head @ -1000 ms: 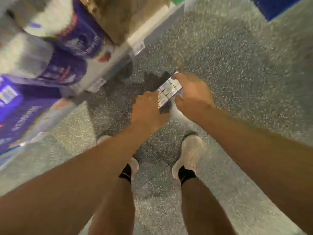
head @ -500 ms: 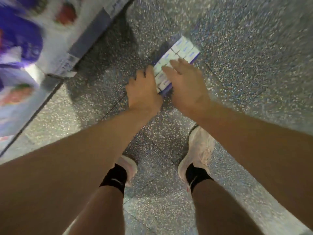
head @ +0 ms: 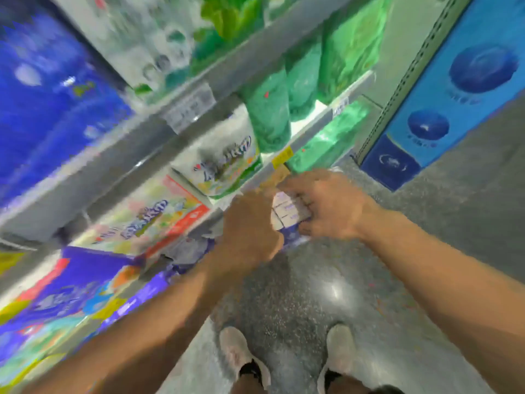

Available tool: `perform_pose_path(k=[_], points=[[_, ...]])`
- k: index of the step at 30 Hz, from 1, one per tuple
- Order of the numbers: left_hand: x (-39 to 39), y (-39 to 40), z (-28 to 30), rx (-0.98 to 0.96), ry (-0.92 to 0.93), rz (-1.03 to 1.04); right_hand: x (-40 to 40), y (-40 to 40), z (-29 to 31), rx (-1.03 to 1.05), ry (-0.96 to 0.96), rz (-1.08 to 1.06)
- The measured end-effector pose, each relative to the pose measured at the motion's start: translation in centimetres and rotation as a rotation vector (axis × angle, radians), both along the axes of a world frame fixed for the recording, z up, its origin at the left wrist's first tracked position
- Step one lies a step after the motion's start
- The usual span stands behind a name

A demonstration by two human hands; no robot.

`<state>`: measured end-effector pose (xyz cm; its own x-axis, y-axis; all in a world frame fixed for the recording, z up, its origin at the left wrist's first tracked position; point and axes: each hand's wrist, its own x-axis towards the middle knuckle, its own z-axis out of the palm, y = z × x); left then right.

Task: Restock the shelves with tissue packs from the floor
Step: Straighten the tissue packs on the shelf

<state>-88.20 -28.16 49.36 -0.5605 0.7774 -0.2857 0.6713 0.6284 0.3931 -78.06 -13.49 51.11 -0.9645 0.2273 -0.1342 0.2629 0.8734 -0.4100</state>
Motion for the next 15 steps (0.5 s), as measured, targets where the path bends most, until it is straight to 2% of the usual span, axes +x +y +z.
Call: perform_pose_path(k=[4, 5, 8, 11, 15], points=[[-0.7, -3.5, 17.0, 0.347, 0.164, 0.011, -1.7, -0.8, 16.4, 0.203, 0.184, 0.166], [-0.6, -4.9, 20.7, 0.38, 0.227, 0.017, -2.0, -1.6, 19.7, 0.257, 0.239, 0.214], [-0.2, -9.3, 30.6, 0.258, 0.333, 0.062, -2.7, -4.9, 27.8, 0.336, 0.391, 0.336], [0.5, -15.7, 38.1, 0.326, 0.385, 0.161, -3.4, -9.0, 34.1, 0.36, 0.589, 0.482], [0.7, -24.1, 44.7, 0.345, 0.525, 0.277, -5.3, -14.6, 40.0, 0.404, 0.795, 0.613]])
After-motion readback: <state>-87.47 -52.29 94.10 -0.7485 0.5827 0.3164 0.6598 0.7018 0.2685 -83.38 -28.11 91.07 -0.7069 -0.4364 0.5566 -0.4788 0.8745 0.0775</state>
